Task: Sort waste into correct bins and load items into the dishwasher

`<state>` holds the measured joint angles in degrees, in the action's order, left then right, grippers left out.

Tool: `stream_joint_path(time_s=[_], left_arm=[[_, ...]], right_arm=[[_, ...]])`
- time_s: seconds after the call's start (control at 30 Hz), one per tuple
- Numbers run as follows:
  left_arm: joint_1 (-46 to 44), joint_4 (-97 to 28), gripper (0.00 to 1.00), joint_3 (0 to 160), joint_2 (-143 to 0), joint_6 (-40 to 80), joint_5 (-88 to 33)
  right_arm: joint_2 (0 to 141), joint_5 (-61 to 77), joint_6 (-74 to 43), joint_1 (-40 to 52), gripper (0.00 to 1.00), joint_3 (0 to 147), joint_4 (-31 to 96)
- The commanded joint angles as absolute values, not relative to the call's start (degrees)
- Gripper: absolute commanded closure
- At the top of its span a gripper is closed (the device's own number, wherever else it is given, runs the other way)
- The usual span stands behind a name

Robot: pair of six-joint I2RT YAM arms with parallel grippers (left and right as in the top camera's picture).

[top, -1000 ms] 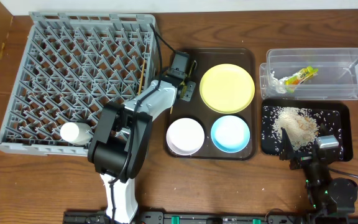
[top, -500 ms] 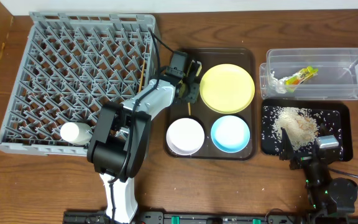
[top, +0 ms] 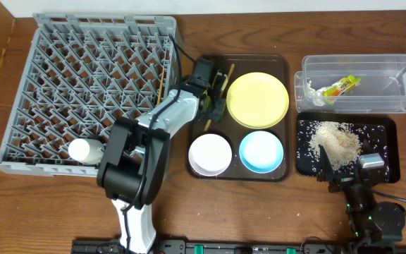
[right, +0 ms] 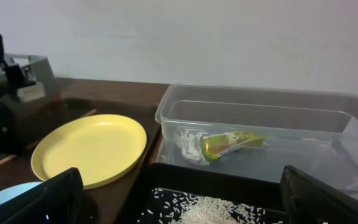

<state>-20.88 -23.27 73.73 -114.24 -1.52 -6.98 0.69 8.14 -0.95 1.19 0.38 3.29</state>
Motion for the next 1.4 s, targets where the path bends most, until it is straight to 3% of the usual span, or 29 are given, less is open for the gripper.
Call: stream_joint_path(time_s=[0.0, 0.27, 0.3, 0.37, 0.6, 1.13, 1.37], left_arm=[[-20.8, -24.4, 0.89, 73.8, -106.5, -1.9, 0.8], [-20.9, -26.4, 0.89, 73.8, -91.0, -3.4, 2.7], [-20.9, -26.8, 0.85, 73.8, -90.4, -3.4, 2.0], [-20.9, -27.2, 0.67, 73.4, -90.5, -3.4, 0.6], [-21.0, -26.1, 0.45, 72.3, -99.9, -8.4, 0.4], [-21.0, -20.3, 0.46, 72.3, -115.2, -10.5, -7.3], [-21.0, -20.3, 0.67, 72.3, -118.0, -10.5, -6.3]], right_arm=[[0.4, 8.4, -0.6, 0.7, 0.01, 0.3, 3.5], [0.4, 8.4, -0.6, 0.7, 0.01, 0.3, 3.5], [0.4, 8.4, -0.6, 0.7, 0.01, 0.3, 3.5], [0.4, 8.4, -0.6, 0.7, 0.01, 0.3, 3.5], [0.4, 8.4, -0.6, 0.7, 0.01, 0.3, 3.5], [0.4, 8.4, -0.6, 0.7, 0.01, 0.3, 3.5], [0.4, 8.4, -0.6, 0.7, 0.01, 0.3, 3.5]])
